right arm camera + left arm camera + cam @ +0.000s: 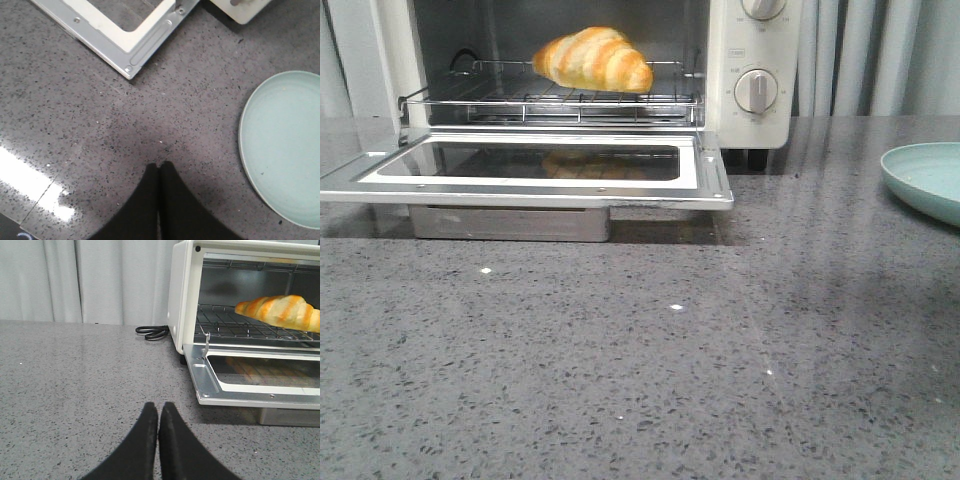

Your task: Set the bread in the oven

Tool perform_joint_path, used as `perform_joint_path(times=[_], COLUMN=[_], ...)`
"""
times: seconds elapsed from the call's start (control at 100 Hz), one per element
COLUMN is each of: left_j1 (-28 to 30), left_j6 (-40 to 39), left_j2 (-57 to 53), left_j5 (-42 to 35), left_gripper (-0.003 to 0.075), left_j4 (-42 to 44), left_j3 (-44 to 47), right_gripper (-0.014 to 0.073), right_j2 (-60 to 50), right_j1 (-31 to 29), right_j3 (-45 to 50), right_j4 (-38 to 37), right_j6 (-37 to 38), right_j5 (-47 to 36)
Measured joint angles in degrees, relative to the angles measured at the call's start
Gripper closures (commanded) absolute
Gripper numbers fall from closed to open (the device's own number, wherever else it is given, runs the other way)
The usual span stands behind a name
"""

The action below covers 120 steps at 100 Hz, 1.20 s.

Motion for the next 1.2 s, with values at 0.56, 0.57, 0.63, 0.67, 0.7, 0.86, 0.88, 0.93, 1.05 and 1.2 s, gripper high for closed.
perform_joint_path(times=[0.56,0.57,0.63,0.67,0.7,0.86,0.88,0.93,1.05,1.2], left_j1=[0.0,0.0,0.0,0.0,0.0,0.0,0.0,0.0,0.0,0.0], left_j6=[0.0,0.0,0.0,0.0,0.0,0.0,0.0,0.0,0.0,0.0], left_j2=[0.0,0.0,0.0,0.0,0.0,0.0,0.0,0.0,0.0,0.0], left_j5=[0.0,0.0,0.0,0.0,0.0,0.0,0.0,0.0,0.0,0.0], left_gripper=[0.0742,0.0742,0.0742,0.0741,0.0741,0.0741,0.0741,0.0741,0.0742,0.0741], left_j4=[0.0,0.0,0.0,0.0,0.0,0.0,0.0,0.0,0.0,0.0], left_j3=[0.0,0.0,0.0,0.0,0.0,0.0,0.0,0.0,0.0,0.0], right_gripper=[0.0661,0.0661,0.0661,0.0661,0.0661,0.0661,0.0661,0.0661,0.0661,0.0661], right_j2=[-2.2,-2.3,-3.3,-3.9,-4.6,-8.4,-8.9,-10.1,-12.7,-16.4], right_j1=[-16.4,-16.8,-18.2,-19.2,-19.9,-22.7,-23.0,-23.3,-24.0,-25.6], right_j3=[8.0,8.2,10.0,11.4,12.4,19.2,20.2,22.5,28.4,35.5], right_j4=[3.3,3.3,3.4,3.5,3.6,4.7,4.8,5.2,6.8,10.3], right_j6=[-3.4,-3.4,-3.4,-3.4,-3.4,-3.5,-3.5,-3.5,-3.5,-3.5], right_j5=[-21.5,-21.8,-24.9,-27.2,-28.7,-36.5,-37.3,-38.7,-41.7,-45.4])
